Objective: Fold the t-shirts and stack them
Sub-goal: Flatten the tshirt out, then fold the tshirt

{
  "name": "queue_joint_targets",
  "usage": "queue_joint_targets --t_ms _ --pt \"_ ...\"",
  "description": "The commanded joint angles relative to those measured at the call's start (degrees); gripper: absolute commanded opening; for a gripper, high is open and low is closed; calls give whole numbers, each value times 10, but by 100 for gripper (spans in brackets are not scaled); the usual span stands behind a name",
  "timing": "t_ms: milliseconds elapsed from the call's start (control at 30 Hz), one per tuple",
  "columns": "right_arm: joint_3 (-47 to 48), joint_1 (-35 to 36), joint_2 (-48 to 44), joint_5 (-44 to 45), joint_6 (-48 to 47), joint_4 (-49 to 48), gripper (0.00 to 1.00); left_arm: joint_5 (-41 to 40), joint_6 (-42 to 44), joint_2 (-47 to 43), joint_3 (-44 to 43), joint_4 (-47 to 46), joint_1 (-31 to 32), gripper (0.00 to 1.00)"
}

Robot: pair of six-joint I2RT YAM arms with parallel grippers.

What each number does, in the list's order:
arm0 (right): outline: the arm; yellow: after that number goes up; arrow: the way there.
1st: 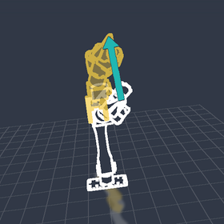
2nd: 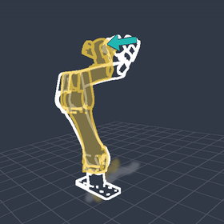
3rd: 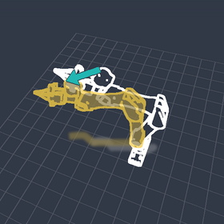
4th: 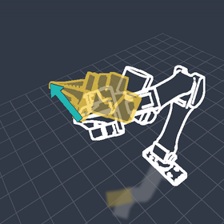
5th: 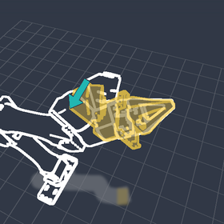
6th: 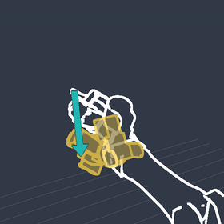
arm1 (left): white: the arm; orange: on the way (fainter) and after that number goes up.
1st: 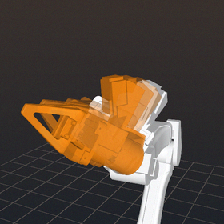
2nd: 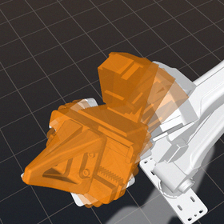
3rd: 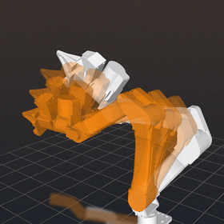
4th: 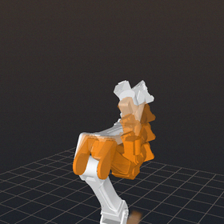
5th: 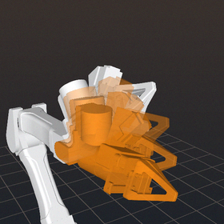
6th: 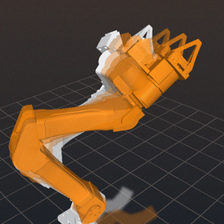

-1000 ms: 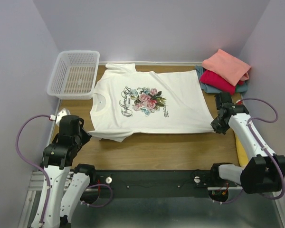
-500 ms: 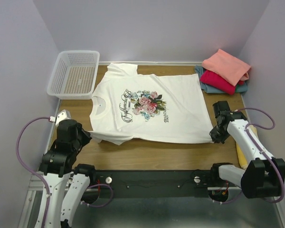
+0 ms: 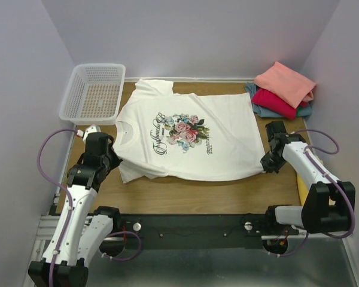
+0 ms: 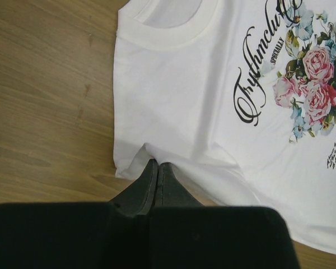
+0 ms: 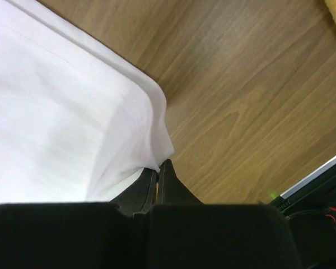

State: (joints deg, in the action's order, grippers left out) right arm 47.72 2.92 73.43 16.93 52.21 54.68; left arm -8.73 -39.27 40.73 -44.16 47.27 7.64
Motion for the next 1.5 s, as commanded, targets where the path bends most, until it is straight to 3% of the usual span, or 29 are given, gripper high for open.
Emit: queue_joint_targets --t_ms 0,967,1467 --pt "40 -4 17 3 -14 -34 1 -25 2 33 -44 -45 2 0" --pt "192 -7 229 19 -73 -129 1 -52 67 315 -194 -185 11 0" --pt "279 -9 319 9 -96 -136 1 -81 63 416 -228 -188 29 0"
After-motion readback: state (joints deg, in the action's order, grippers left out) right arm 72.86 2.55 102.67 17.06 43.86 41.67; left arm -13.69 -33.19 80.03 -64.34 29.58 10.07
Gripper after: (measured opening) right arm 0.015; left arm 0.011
